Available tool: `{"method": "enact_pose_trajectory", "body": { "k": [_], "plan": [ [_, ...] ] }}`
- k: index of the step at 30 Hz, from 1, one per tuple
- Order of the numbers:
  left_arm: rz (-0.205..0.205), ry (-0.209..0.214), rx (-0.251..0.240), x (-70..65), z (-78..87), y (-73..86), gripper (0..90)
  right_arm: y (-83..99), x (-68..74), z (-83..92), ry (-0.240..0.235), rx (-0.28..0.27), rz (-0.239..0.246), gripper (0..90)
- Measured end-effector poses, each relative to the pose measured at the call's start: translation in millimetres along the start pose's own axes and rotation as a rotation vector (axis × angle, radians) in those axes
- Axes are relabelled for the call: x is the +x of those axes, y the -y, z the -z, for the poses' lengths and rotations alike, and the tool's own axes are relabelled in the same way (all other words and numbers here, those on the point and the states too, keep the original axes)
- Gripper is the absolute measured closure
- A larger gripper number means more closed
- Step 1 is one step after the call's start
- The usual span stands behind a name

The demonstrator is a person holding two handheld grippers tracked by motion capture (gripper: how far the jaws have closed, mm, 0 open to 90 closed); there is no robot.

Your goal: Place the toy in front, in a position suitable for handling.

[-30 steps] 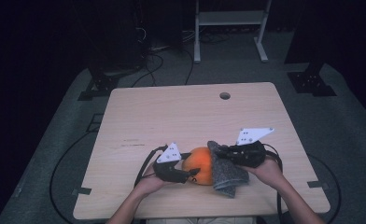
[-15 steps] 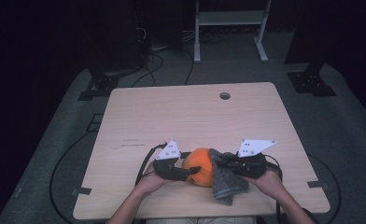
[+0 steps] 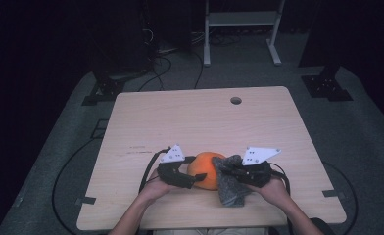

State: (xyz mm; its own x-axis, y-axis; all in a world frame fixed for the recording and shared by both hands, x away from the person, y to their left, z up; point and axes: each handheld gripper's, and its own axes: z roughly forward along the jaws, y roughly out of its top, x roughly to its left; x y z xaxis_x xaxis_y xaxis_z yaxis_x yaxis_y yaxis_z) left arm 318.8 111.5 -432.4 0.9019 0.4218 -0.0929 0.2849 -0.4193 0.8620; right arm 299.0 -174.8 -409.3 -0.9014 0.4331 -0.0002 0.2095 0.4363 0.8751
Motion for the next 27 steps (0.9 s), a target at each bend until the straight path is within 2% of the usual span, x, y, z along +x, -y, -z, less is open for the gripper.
{"method": "enact_pose_trajectory", "body": {
  "k": [3,7,9,11,13,14,17,21,22,23,24,25,26,27],
  "plan": [
    [-0.034,-0.010,0.008,-5.2,1.2,1.8,25.3,13.5,-3.6,6.6,0.011,0.002,-0.038,83.0],
    [-0.058,-0.013,0.014,-7.9,2.2,3.6,25.6,25.7,-6.6,16.2,0.048,0.046,-0.053,82.9],
    [-0.063,0.000,0.020,-8.2,3.0,5.6,27.3,31.7,-9.4,19.9,0.049,0.058,-0.081,82.9],
    [-0.065,0.007,0.020,-10.7,2.1,6.7,28.2,29.4,-8.6,23.0,0.037,0.036,-0.086,82.8],
    [-0.086,0.008,0.034,-13.8,1.3,6.5,28.9,18.4,-5.7,23.7,0.014,-0.012,-0.078,82.9],
    [-0.096,0.002,0.040,-15.8,0.9,6.4,29.0,14.0,-4.1,22.4,0.008,-0.021,-0.071,82.9],
    [-0.092,-0.004,0.049,-16.0,3.1,8.5,29.0,1.7,0.3,11.6,-0.007,-0.026,-0.034,82.8],
    [-0.062,0.010,0.040,-13.8,6.3,13.0,27.8,10.1,-1.8,5.9,-0.016,-0.009,-0.055,82.8],
    [-0.037,0.022,0.024,-12.9,6.7,11.6,26.0,12.0,-1.7,6.5,-0.016,-0.010,-0.063,82.8],
    [-0.008,0.030,0.015,-11.5,7.1,10.0,20.4,14.5,-1.0,7.3,-0.019,-0.008,-0.070,82.8],
    [0.035,0.033,0.005,-9.4,7.4,7.8,16.8,15.7,-0.5,7.5,-0.023,-0.005,-0.070,82.8],
    [0.065,0.018,0.027,-7.5,5.4,5.3,11.5,17.2,0.8,7.5,-0.027,0.003,-0.071,82.7],
    [0.077,0.023,0.054,-6.7,2.0,4.7,6.9,18.8,2.5,7.1,-0.031,0.009,-0.071,82.7],
    [0.091,0.042,0.077,-6.1,-1.6,5.4,6.0,19.4,3.6,7.2,-0.033,0.012,-0.069,82.7]
  ]
}}
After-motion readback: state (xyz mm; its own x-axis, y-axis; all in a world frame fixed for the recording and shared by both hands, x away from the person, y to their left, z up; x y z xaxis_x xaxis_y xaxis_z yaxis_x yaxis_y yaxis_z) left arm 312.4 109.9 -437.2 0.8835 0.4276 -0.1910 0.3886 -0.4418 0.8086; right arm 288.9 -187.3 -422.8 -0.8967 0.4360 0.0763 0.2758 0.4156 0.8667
